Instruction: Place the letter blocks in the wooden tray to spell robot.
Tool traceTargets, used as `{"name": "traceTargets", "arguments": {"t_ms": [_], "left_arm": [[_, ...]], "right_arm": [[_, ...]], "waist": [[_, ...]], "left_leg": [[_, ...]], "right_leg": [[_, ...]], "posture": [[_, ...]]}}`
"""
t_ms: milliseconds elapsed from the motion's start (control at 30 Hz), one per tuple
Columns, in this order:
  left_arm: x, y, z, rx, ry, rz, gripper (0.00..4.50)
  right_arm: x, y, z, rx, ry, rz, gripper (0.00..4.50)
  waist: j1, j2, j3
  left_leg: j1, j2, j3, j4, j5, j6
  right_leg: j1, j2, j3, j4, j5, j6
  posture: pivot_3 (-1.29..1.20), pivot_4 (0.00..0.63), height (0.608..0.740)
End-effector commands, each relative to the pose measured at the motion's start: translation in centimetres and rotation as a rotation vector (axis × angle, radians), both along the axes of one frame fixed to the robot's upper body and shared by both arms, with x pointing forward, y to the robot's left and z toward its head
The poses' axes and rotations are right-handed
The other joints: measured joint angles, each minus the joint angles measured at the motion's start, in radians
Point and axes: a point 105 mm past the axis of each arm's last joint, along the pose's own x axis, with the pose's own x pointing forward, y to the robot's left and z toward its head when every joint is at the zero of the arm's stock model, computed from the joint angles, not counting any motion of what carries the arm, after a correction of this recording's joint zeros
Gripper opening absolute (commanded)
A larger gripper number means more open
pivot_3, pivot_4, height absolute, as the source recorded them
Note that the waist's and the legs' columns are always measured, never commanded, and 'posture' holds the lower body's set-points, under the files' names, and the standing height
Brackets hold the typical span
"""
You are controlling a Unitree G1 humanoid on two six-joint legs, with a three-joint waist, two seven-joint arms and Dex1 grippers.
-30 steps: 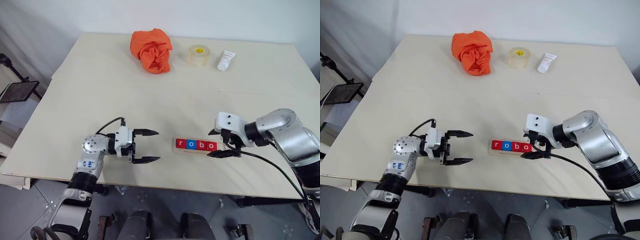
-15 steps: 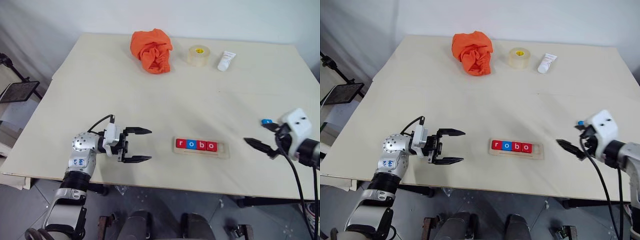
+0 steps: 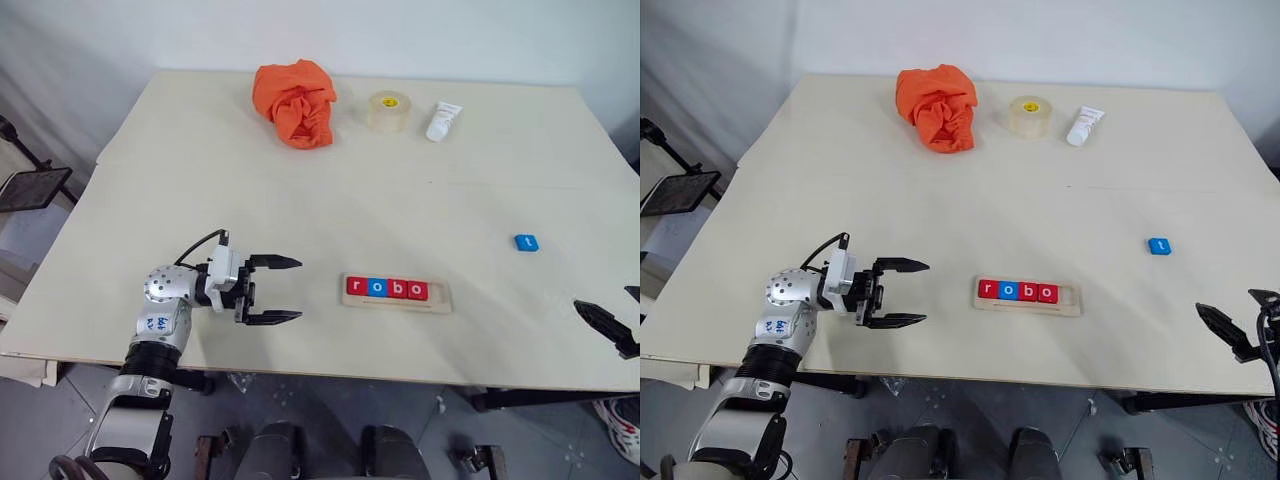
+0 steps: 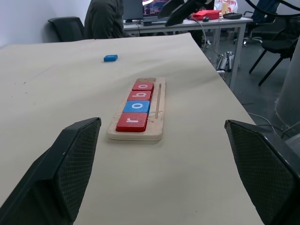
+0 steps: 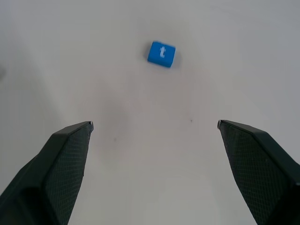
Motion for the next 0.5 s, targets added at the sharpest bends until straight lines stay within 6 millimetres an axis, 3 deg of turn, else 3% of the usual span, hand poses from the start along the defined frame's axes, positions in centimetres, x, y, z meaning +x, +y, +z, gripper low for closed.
{"name": "traceTargets", "arguments": {"t_ms": [33, 400, 500], "left_arm": [[-0.1, 0.5, 0.6, 0.000, -0.033, 0.006, 4.50], [-1.3, 1.3, 0.6, 0.016, -0.040, 0.013, 4.50], [-1.5, 1.4, 0.6, 0.020, -0.041, 0.018, 4.50]], "right_arm": [[1.6, 0.0, 0.8, -0.007, -0.025, 0.005, 4.46], [11.0, -0.8, -0.4, 0.037, -0.038, -0.040, 4.46], [12.7, -0.9, -1.0, 0.035, -0.025, -0.052, 4.46]], "waist": [[0.000, 0.000, 0.000], [-0.014, 0.000, 0.000], [-0.016, 0.000, 0.000]], "left_leg": [[0.000, 0.000, 0.000, 0.000, 0.000, 0.000], [-0.001, 0.000, -0.001, 0.000, 0.000, 0.000], [-0.001, 0.000, -0.001, 0.000, 0.000, 0.000]], "right_leg": [[0.000, 0.000, 0.000, 0.000, 0.000, 0.000], [-0.001, 0.000, -0.001, 0.001, 0.000, 0.000], [-0.001, 0.000, -0.002, 0.000, 0.000, 0.000]], "posture": [[0.00, 0.150, 0.740], [0.00, 0.150, 0.740], [0.00, 0.150, 0.740]]}}
